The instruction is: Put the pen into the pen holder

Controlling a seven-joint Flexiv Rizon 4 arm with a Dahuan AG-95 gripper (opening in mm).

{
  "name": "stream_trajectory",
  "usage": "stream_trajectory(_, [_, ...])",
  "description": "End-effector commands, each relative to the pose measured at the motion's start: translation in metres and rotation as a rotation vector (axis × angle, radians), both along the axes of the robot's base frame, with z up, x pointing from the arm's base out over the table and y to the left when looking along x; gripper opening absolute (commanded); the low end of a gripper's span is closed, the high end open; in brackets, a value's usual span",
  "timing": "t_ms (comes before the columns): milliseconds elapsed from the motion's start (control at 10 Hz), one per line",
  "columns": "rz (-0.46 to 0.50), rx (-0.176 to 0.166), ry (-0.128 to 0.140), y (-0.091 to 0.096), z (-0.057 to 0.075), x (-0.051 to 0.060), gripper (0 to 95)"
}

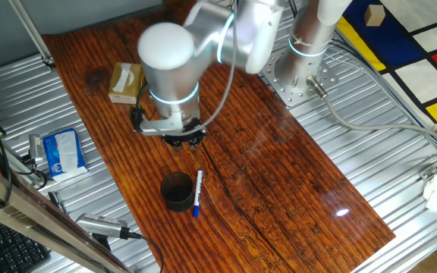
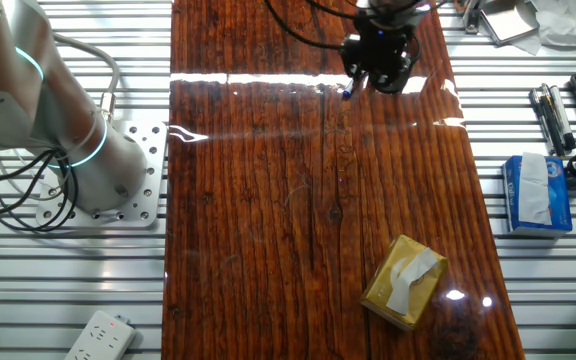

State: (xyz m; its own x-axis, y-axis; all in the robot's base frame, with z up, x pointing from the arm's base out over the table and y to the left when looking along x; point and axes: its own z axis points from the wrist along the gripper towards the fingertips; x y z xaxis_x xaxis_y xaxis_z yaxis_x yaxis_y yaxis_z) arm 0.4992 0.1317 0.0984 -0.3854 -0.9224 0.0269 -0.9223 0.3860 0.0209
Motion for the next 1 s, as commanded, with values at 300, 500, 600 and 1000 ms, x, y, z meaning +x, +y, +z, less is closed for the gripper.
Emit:
stream_trajectory(300, [-0.013,0.022,-0.006,-0.001,-0.015,0.0,38.0])
stream_trajectory(500, [-0.008,0.028,-0.009,0.0,-0.023,0.0,38.0])
stream_trajectory(600, [-0.003,0.028,-0.011,0.0,-0.024,-0.001,38.0])
stream_trajectory(1000, [-0.028,0.028,-0.023,-0.001,-0.024,-0.001,19.0])
